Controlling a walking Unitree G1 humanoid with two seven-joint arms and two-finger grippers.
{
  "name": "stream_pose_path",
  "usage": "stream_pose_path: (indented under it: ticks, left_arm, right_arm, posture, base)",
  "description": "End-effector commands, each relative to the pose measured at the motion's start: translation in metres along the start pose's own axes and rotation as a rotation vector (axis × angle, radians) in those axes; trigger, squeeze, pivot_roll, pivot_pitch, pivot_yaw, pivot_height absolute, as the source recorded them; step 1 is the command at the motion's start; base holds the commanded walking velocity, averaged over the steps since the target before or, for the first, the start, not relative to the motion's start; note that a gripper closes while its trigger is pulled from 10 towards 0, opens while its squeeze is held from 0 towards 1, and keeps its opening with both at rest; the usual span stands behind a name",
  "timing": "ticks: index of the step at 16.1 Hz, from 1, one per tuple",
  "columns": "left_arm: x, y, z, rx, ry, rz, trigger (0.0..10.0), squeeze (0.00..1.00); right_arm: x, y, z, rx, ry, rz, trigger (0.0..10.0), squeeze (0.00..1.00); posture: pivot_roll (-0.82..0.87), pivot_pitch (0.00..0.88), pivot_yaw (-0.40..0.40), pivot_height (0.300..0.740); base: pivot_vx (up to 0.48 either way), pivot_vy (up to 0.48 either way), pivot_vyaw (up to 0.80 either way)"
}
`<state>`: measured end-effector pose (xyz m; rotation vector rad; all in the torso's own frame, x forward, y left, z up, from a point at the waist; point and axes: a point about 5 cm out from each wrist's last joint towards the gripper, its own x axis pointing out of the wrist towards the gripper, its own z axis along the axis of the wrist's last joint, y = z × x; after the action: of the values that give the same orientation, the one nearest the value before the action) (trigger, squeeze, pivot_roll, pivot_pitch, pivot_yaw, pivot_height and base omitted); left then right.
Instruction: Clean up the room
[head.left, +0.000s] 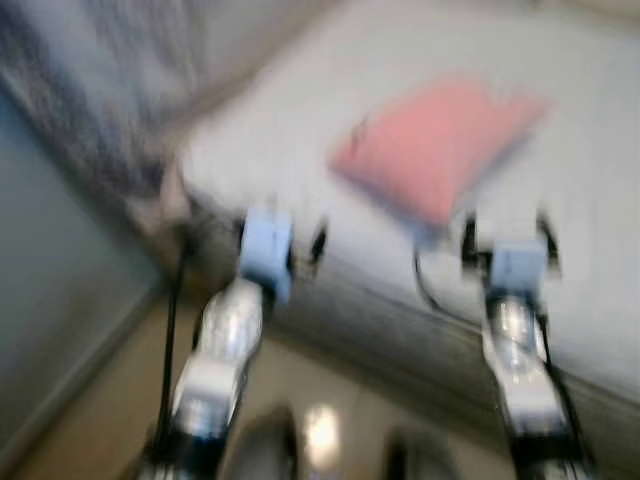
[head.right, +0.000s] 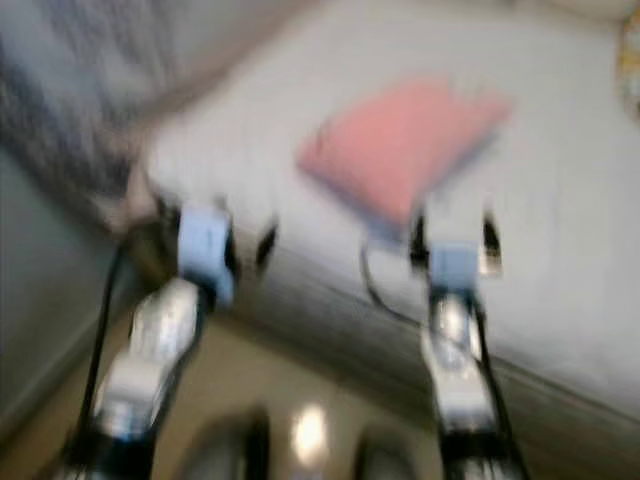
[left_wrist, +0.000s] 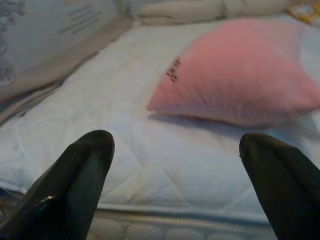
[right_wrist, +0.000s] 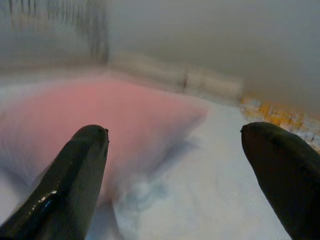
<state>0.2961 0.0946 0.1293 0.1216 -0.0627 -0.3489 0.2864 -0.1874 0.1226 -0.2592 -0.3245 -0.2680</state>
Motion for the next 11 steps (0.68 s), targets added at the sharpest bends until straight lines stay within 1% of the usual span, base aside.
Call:
stream_pose_path:
  ticks: [1, 3, 4, 6, 7, 8, 11]
  left_arm:
    - [0.001, -0.002, 0.001, 0.003, -0.008, -0.016, 10.0, 0.0]
    - [0.003, 0.006, -0.002, -0.05, -0.017, -0.003, 10.0, 0.0]
    - [0.005, 0.007, -0.001, -0.047, -0.023, -0.006, 10.0, 0.0]
    - [0.009, 0.002, 0.006, -0.064, -0.063, -0.045, 10.0, 0.0]
    - [0.01, -0.003, 0.011, -0.08, -0.085, -0.083, 10.0, 0.0]
    - [0.011, -0.005, 0.011, -0.06, -0.094, -0.105, 10.0, 0.0]
    - [0.015, -0.005, 0.009, -0.05, -0.088, -0.099, 10.0, 0.0]
  right_arm:
    - [-0.005, -0.007, 0.006, -0.026, -0.023, -0.021, 10.0, 0.0]
    - [-0.012, -0.005, 0.014, -0.017, -0.034, -0.009, 10.0, 0.0]
    - [-0.013, -0.003, 0.014, -0.015, -0.03, -0.011, 10.0, 0.0]
    - [-0.011, -0.001, 0.017, -0.01, -0.034, -0.012, 10.0, 0.0]
    - [-0.011, -0.001, 0.019, -0.019, -0.038, -0.003, 10.0, 0.0]
    - [-0.011, -0.003, 0.016, -0.009, -0.011, 0.01, 10.0, 0.0]
    - [-0.009, -0.005, 0.014, -0.01, 0.006, 0.001, 10.0, 0.0]
  posture:
    - [-0.03, 0.088, 0.026, 0.74]
    - [-0.05, 0.077, 0.038, 0.74]
    - [-0.05, 0.073, 0.04, 0.74]
    - [-0.05, 0.068, 0.046, 0.74]
    - [-0.06, 0.066, 0.044, 0.74]
    - [-0.06, 0.066, 0.044, 0.74]
    - [-0.06, 0.065, 0.045, 0.74]
  base:
    - [0.0, 0.0, 0.0]
    - [0.0, 0.0, 0.0]
    - [0.0, 0.0, 0.0]
    - [0.0, 0.0, 0.0]
    - [0.0, 0.0, 0.0]
    - [0.0, 0.0, -0.73]
    - [0.0, 0.0, -0.71]
